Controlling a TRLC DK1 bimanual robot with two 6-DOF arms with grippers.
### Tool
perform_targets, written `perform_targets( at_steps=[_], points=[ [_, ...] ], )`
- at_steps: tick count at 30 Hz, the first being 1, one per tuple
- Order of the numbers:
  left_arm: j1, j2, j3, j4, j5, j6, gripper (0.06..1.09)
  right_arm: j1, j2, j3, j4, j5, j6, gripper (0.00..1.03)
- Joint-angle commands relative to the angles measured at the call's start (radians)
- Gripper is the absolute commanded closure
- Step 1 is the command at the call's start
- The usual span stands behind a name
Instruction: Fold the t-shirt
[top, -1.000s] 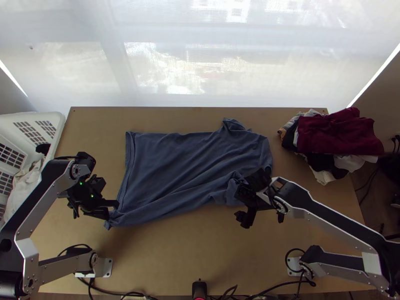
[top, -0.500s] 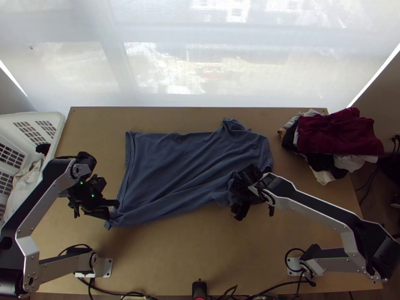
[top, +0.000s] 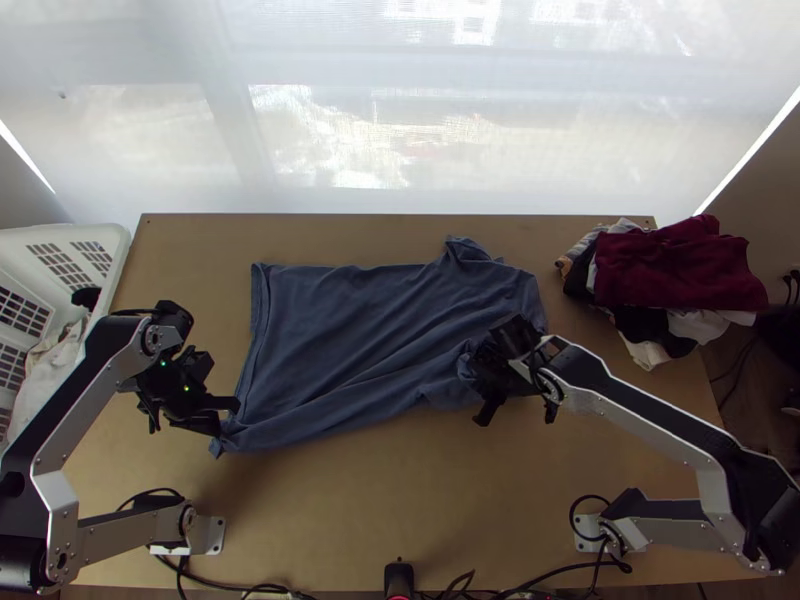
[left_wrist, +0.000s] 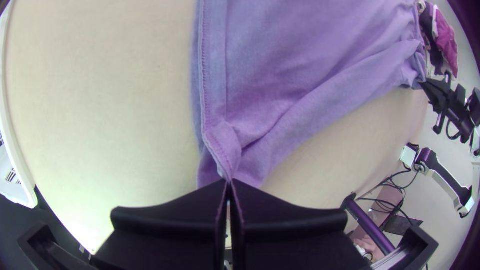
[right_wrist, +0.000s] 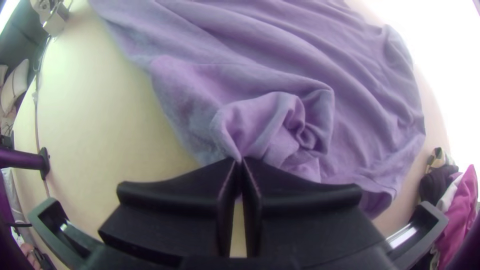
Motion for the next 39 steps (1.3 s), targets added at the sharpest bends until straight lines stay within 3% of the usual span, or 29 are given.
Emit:
perform_targets(
  at_steps=[1,12,22,29,39],
  points=[
    [0.000,-0.012,0.006,-0.013,0.001,0.003,1.05,-0.026,-0.123,0.009,-0.118,0.000,-0.023,1.00],
    [0.011,-0.101,0.046,-0.030,0.005,0.055,1.05,0.027,-0.307,0.060,-0.445,-0.002,-0.028,1.00],
    [0.009,-0.209,0.075,-0.055,0.022,0.125,1.05,0.181,-0.342,0.106,-0.709,-0.017,-0.017,1.00],
    [0.003,-0.237,0.049,-0.082,0.007,0.153,1.05,0.216,-0.315,0.112,-0.896,-0.053,-0.023,1.00],
    [-0.154,-0.242,-0.076,-0.082,0.007,0.153,1.05,0.302,-0.246,0.094,-0.907,-0.093,-0.003,1.00]
  ],
)
